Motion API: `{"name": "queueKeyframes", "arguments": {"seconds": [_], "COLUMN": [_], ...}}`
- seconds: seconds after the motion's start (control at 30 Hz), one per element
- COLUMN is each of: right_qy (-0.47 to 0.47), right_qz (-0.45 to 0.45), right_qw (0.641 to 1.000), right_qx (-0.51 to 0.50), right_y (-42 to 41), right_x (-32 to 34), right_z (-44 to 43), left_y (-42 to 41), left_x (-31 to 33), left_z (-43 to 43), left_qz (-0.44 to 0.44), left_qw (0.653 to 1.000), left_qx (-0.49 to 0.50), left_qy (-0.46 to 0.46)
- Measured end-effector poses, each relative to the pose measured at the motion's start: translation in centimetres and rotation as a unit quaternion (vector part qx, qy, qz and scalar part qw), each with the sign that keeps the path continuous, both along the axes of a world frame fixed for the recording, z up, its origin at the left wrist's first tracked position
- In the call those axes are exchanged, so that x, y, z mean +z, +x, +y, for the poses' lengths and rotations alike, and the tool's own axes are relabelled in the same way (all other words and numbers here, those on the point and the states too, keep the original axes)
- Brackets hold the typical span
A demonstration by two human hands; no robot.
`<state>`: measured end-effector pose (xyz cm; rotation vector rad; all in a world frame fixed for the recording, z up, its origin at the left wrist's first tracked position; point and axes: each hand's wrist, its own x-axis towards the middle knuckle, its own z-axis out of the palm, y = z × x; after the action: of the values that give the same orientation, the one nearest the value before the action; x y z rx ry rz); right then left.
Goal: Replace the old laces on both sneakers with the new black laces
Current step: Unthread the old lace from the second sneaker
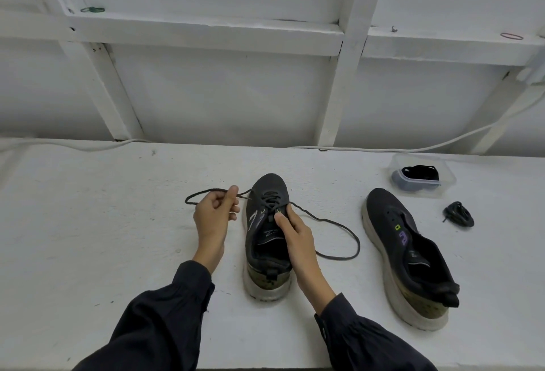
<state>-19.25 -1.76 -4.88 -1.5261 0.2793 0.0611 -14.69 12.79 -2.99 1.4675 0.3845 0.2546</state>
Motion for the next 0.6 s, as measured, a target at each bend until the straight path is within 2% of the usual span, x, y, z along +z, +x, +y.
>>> {"name": "queueKeyframes", "arguments": {"seconds": [0.13, 0.2, 0.33, 0.43, 0.6], "right_qy": [-0.037, -0.043, -0.152, -0.272, -0.366], "right_qz": [-0.051, -0.053, -0.066, -0.061, -0.037], "right_qw": [0.997, 0.996, 0.985, 0.960, 0.926], "right_qx": [-0.043, -0.050, -0.036, 0.006, 0.081], "right_y": [0.1, 0.5, 1.9, 3.0, 4.3], "right_x": [0.4, 0.6, 1.1, 2.2, 3.3], "right_z": [-0.4, -0.8, -2.0, -2.8, -2.8], "left_y": [-0.7, -1.3, -3.0, -3.9, -3.7], "left_x": [-0.6, -0.8, -1.0, -1.4, -1.5], "left_z": [-0.2, -0.6, -2.2, -3.4, -3.1], "left_qz": [0.062, 0.061, 0.025, 0.026, 0.052], "left_qw": [0.997, 0.997, 0.995, 0.980, 0.961], "left_qx": [0.001, -0.016, -0.094, -0.192, -0.251], "left_qy": [-0.040, -0.044, 0.002, 0.052, 0.107]}}
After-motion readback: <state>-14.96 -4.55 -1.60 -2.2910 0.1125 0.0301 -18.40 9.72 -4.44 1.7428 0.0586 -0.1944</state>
